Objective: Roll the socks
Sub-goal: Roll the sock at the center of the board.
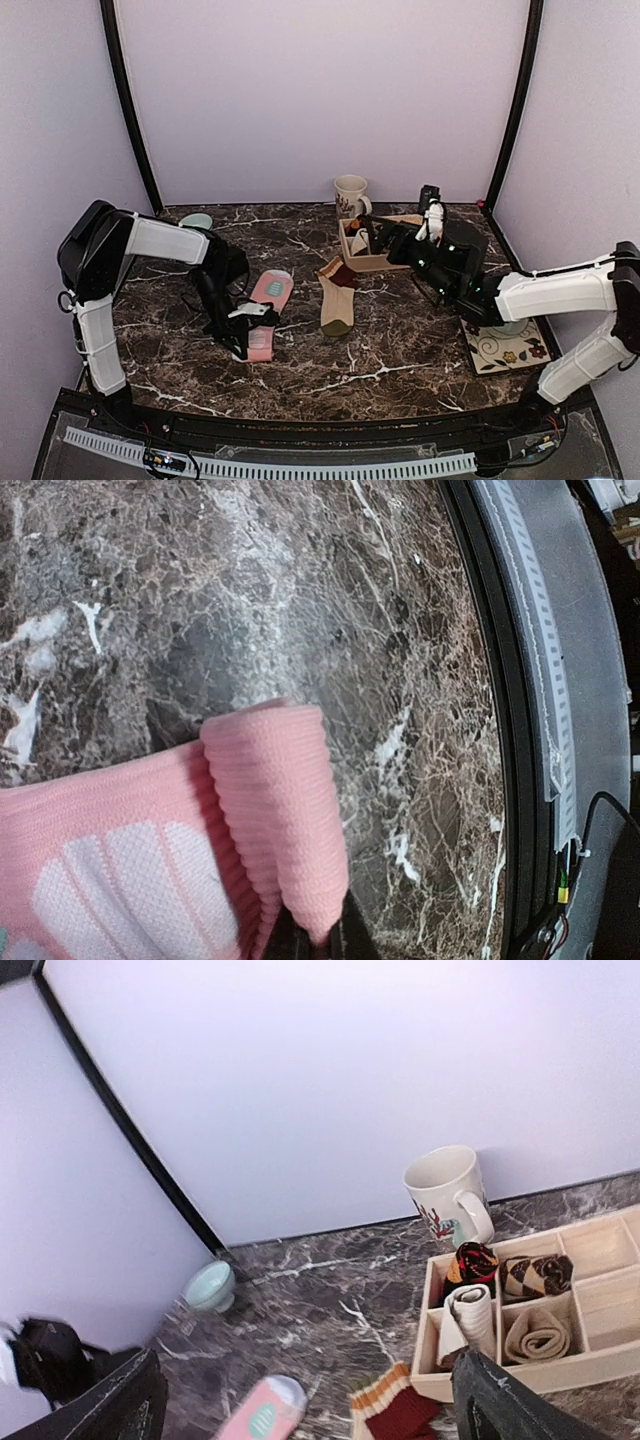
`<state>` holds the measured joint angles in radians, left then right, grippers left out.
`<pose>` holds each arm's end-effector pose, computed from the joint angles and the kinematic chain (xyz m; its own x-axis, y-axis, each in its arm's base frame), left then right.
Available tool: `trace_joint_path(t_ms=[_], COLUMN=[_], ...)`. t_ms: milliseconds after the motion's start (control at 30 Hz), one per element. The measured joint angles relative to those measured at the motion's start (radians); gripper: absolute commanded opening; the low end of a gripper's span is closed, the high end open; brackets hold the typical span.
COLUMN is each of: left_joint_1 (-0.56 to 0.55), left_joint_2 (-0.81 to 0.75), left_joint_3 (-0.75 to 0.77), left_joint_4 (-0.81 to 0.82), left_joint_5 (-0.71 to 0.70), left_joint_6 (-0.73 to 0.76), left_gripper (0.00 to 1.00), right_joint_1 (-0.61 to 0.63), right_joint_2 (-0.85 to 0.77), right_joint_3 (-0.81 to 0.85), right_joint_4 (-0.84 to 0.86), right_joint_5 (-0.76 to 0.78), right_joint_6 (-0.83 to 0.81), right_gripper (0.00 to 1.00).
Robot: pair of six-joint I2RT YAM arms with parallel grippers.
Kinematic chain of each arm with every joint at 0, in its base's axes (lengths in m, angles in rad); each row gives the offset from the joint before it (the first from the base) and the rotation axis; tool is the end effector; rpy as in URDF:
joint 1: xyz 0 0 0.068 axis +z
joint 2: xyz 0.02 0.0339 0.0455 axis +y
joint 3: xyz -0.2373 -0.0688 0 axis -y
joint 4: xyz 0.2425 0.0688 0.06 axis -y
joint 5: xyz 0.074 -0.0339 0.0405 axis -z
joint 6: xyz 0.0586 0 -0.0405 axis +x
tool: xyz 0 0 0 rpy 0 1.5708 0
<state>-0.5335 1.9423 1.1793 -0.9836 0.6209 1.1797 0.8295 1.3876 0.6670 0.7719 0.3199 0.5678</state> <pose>0.2424 -0.1827 0.0906 -0.0218 0.8862 -0.4629 0.9080 -0.1762 -0.3800 0.2351 0.2295 0.2386 -0.2333 0.5012 -0.8333 -0.4301 0.7154 0.5507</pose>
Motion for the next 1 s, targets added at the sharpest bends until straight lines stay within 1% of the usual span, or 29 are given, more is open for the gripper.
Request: trace_joint_path(t_ms=[100, 200, 233, 267, 300, 333, 367, 500, 633, 767, 933, 1000], left_joint_1=[0.014, 0.038, 0.045, 0.051, 0.056, 0.06, 0.064, 0.064, 0.065, 0.065, 0.065, 0.065], left_joint_2=[0.055, 0.132, 0.148, 0.162, 0.171, 0.175, 0.176, 0.177, 0.18, 0.18, 0.18, 0.18], left_joint_3=[0.056, 0.119, 0.129, 0.136, 0.138, 0.138, 0.138, 0.139, 0.14, 0.14, 0.14, 0.14], left_joint_4=[-0.056, -0.129, -0.144, -0.159, -0.169, -0.179, -0.185, -0.189, -0.189, -0.189, -0.188, -0.188], left_joint_5=[0.033, 0.078, 0.09, 0.105, 0.117, 0.125, 0.13, 0.131, 0.132, 0.131, 0.13, 0.13], left_joint_6=[-0.005, -0.005, -0.005, -0.005, -0.005, -0.004, -0.002, -0.001, -0.002, -0.006, -0.009, -0.009], left_gripper=[0.04, 0.05, 0.05, 0.05, 0.05, 0.05, 0.06, 0.06, 0.06, 0.06, 0.06, 0.06], right_joint_1=[0.112, 0.28, 0.312, 0.338, 0.352, 0.357, 0.358, 0.361, 0.375, 0.384, 0.386, 0.386], right_joint_2=[0.057, 0.119, 0.128, 0.135, 0.14, 0.141, 0.144, 0.196, 0.34, 0.486, 0.61, 0.647], right_joint_3=[0.05, 0.087, 0.084, 0.076, 0.066, 0.061, 0.06, 0.116, 0.249, 0.377, 0.474, 0.504], right_joint_4=[-0.077, -0.142, -0.158, -0.175, -0.192, -0.208, -0.232, -0.333, -0.39, -0.414, -0.412, -0.411], right_joint_5=[0.018, 0.013, 0.002, -0.02, -0.047, -0.073, -0.115, -0.27, -0.376, -0.451, -0.482, -0.484], right_joint_6=[-0.2, -0.427, -0.474, -0.524, -0.566, -0.596, -0.63, -0.75, -0.837, -0.912, -0.985, -1.007], right_gripper=[0.99, 0.93, 0.92, 0.92, 0.95, 0.99, 1.0, 0.94, 0.84, 0.74, 0.6, 0.57])
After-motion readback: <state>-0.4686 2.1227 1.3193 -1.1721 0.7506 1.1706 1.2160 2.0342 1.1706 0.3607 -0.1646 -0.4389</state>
